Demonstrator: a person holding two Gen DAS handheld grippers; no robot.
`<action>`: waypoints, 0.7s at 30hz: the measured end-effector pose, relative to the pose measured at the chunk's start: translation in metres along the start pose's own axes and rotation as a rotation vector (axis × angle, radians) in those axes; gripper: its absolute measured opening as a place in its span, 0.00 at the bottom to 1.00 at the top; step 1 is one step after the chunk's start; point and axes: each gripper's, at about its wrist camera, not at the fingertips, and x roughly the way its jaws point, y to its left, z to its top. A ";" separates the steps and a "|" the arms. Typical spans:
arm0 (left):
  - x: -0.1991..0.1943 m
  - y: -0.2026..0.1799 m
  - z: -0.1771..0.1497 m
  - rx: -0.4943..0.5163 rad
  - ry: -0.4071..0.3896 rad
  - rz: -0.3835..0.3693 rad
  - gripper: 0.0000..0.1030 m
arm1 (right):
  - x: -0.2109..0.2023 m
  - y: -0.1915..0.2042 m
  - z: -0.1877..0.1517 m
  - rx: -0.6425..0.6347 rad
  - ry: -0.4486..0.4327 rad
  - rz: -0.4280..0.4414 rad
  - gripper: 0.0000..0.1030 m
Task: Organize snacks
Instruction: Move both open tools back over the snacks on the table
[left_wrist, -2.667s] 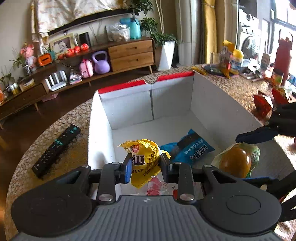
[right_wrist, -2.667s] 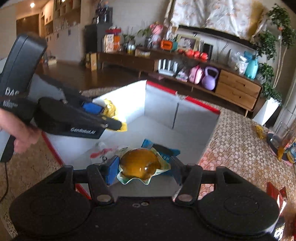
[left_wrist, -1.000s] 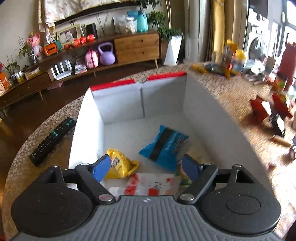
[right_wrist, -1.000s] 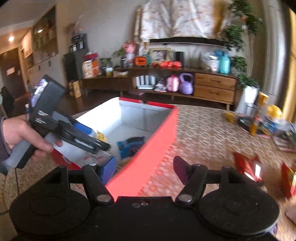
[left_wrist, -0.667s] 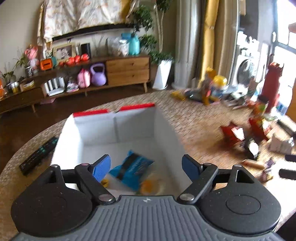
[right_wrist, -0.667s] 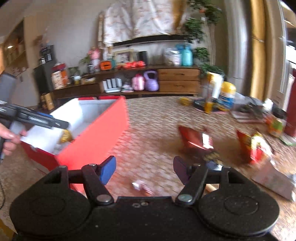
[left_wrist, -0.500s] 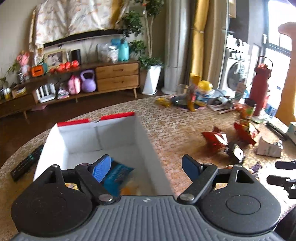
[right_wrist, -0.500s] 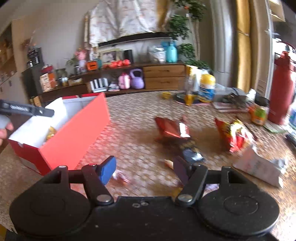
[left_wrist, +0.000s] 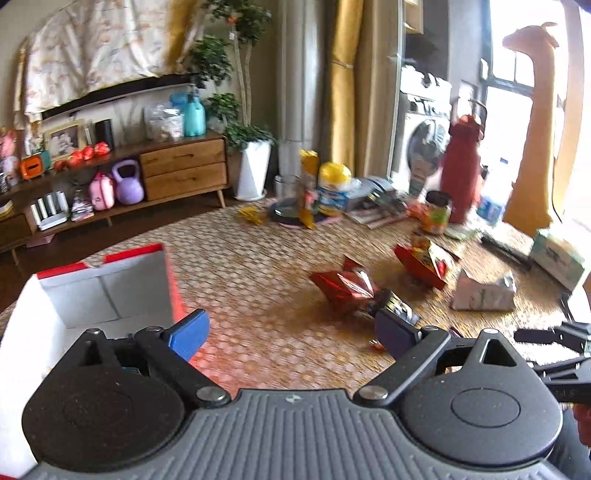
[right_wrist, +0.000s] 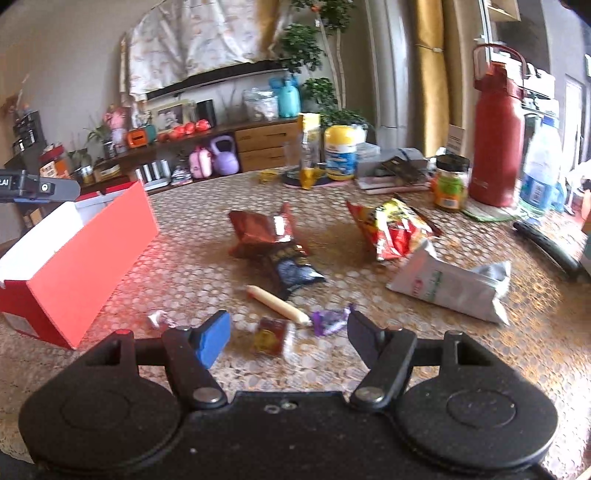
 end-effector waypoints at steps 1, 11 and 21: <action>0.002 -0.006 -0.002 0.010 0.006 -0.006 0.94 | -0.001 -0.003 -0.001 0.005 0.001 -0.006 0.69; 0.035 -0.047 -0.041 0.089 0.085 -0.016 0.94 | -0.001 -0.026 -0.016 0.044 0.010 -0.026 0.71; 0.065 -0.049 -0.074 0.030 0.133 -0.025 0.94 | 0.000 -0.037 -0.027 0.073 0.018 -0.019 0.72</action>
